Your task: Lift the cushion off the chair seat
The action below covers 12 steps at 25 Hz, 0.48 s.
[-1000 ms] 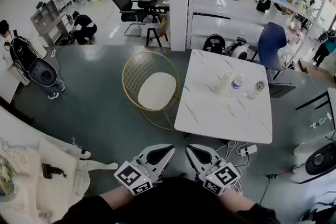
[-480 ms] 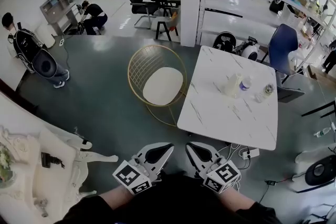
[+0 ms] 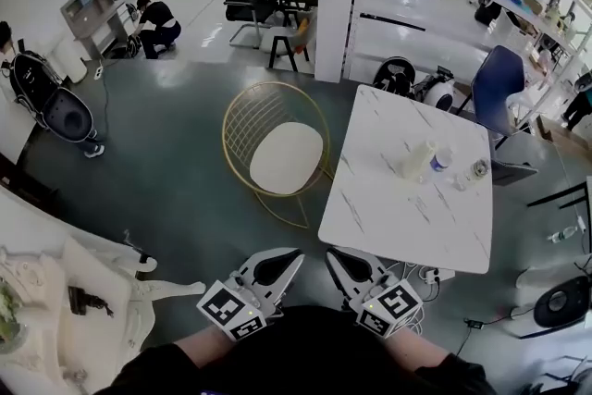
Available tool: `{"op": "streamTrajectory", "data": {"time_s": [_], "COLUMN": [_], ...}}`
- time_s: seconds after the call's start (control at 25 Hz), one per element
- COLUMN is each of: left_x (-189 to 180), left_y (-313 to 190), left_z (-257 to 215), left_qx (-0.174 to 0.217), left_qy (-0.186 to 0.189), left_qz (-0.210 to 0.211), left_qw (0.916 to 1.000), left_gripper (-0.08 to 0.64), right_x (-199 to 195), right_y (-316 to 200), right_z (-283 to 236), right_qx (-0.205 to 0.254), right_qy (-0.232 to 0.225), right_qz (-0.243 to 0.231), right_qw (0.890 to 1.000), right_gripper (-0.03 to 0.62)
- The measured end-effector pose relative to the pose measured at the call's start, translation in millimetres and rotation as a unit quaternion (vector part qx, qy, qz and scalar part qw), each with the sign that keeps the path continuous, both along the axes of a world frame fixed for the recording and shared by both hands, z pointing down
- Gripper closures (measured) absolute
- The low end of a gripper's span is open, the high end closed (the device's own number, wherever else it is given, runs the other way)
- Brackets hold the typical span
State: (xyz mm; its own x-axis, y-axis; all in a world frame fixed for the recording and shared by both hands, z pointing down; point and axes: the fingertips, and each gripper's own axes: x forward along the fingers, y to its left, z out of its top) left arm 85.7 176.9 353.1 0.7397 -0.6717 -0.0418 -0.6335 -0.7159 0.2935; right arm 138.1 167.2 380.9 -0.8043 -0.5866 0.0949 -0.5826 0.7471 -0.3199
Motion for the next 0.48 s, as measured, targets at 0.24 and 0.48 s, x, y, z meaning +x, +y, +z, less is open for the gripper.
{"op": "streamTrajectory", "data": {"time_s": [0.24,0.48], "left_x": [-48,-96], "left_y": [-56,-114], "left_z": [0,1], "left_qx": [0.002,0.005], "left_qy": [-0.002,-0.001], "left_qz": [0.026,0.058], "left_qw": [0.9997,0.9983], "left_gripper": [0.543,0.543], "right_x": [-48,-95], "right_y": [-51,-107], "right_z": [2,7], "right_qx": [-0.005,-0.014], "right_qy": [0.006,0.009], "right_qz": [0.021,0.053], "right_qw": [1.000,0.998], "right_gripper": [0.565,0.565]}}
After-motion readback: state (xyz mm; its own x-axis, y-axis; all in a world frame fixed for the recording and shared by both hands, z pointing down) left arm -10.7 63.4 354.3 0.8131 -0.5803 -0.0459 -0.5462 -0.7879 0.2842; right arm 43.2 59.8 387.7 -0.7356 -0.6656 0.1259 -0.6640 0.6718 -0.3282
